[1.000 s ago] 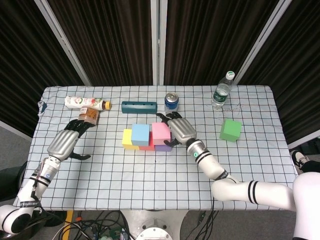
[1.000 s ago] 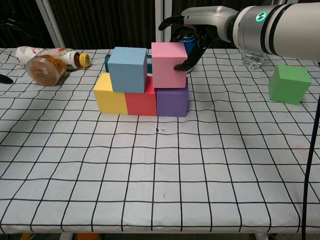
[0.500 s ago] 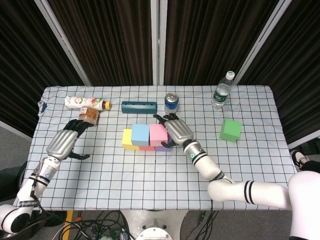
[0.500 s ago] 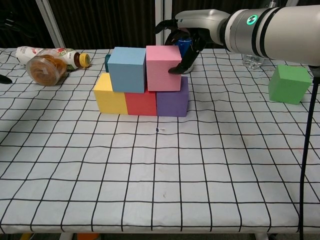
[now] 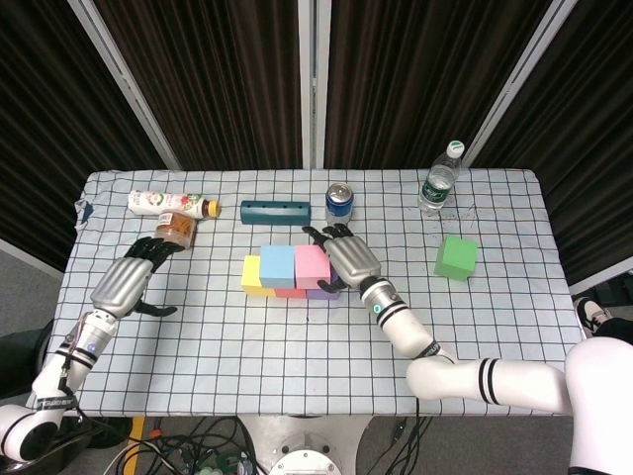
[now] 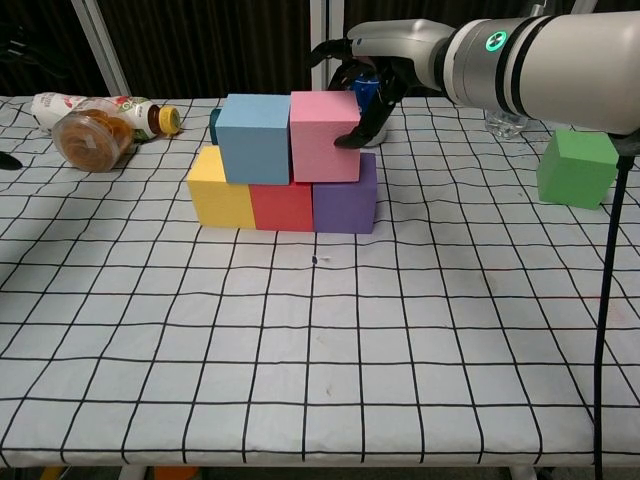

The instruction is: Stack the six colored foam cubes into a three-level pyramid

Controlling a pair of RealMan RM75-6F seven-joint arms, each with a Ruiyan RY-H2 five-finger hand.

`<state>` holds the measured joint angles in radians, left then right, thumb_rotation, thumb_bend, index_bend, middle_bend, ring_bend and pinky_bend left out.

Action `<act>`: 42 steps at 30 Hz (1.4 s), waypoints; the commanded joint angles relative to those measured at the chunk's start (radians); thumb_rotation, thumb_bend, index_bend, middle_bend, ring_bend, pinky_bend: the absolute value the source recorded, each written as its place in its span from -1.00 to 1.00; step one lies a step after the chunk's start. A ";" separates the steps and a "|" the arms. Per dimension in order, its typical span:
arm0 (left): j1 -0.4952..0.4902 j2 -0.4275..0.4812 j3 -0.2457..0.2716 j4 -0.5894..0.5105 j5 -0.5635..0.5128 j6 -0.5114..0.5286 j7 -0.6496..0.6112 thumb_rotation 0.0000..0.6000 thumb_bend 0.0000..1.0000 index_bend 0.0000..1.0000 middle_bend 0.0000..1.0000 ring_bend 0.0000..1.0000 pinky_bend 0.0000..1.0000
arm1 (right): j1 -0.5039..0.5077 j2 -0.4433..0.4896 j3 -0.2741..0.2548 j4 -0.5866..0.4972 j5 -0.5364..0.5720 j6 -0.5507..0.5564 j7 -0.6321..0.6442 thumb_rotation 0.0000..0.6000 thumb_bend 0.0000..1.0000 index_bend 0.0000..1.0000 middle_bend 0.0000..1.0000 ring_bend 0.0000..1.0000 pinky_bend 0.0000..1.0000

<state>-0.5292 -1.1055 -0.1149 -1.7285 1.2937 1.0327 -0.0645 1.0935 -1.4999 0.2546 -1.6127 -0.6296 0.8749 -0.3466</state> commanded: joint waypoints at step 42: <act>0.014 -0.002 -0.004 0.008 0.022 0.015 -0.021 1.00 -1.00 -0.67 -0.72 -0.88 -0.90 | -0.021 0.004 -0.005 -0.022 0.004 0.029 -0.018 1.00 -0.61 -1.00 -0.47 -0.89 -1.00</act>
<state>-0.5150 -1.1077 -0.1192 -1.7208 1.3160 1.0479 -0.0853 1.0725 -1.4930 0.2488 -1.6370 -0.6236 0.9030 -0.3657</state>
